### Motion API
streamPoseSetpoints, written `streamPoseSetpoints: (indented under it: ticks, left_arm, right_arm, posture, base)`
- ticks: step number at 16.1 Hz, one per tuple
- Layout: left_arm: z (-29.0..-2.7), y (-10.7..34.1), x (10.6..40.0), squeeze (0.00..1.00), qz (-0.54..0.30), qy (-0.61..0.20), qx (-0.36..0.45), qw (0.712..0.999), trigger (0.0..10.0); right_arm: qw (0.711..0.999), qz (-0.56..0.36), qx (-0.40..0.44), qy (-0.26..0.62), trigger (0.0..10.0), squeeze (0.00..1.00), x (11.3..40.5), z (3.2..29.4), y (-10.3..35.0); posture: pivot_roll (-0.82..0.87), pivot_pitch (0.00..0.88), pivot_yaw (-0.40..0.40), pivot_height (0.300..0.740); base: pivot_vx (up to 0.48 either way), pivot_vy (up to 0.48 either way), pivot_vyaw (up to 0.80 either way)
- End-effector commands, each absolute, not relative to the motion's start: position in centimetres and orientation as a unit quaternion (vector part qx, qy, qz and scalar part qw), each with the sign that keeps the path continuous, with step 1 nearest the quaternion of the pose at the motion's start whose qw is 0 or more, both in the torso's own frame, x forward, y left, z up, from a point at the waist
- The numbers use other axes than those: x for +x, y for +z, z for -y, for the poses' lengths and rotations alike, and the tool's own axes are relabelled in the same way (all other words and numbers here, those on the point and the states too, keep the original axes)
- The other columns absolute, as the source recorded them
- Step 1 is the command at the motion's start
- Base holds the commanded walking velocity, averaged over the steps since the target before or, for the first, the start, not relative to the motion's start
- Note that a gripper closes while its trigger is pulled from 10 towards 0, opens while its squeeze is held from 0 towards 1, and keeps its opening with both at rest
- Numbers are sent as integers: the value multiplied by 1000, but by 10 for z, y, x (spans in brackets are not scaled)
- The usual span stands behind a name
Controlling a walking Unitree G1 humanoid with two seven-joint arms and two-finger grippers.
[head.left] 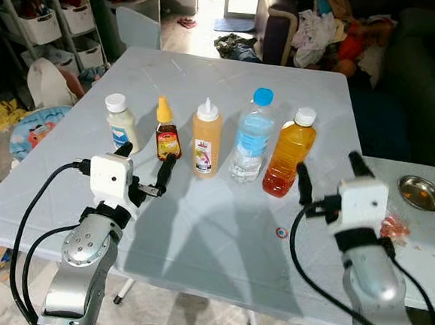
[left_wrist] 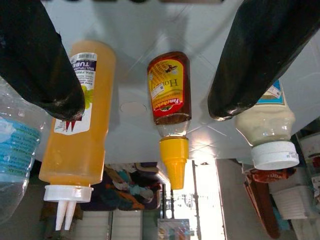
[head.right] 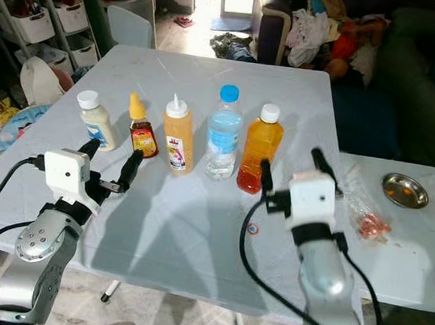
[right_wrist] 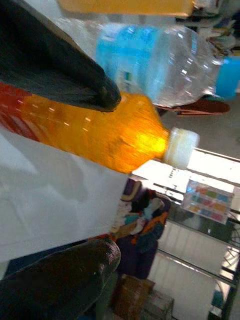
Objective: Restocking fridge
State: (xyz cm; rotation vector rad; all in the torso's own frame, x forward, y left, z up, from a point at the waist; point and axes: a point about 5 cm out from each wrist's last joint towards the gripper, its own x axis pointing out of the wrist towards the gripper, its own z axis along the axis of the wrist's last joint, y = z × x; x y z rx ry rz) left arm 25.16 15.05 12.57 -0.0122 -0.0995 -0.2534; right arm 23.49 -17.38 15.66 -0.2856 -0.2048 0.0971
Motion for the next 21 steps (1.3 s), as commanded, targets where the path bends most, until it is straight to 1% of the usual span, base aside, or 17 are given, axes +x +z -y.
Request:
streamPoseSetpoints:
  ticks: [1,4,9,20,21]
  left_arm:
    - [-150,130,254,0,55,-134,-1,990,10000]
    - [-149,131,254,0,54,-136,0,989,10000]
    - [-149,131,254,0,53,-140,4,989,10000]
    - [-147,131,255,0,51,-142,5,989,10000]
    - [-146,131,255,0,50,-142,5,989,10000]
  right_arm:
    - [983,110,-144,38,10000,0,238,177,163]
    - [983,121,-136,25,10000,0,257,180,173]
    - [983,128,-122,39,10000,0,275,173,182]
    - [985,117,-83,97,10000,0,294,153,186]
    - [986,113,-75,99,4980,0,295,152,186]
  posture:
    - [-9,0,31,740]
    - [-3,0,29,740]
    - [4,0,32,740]
    - [9,5,32,740]
    - [8,5,32,740]
  base:
    - [0,0,0]
    - [0,0,0]
    - [0,0,0]
    - [0,0,0]
    - [0,0,0]
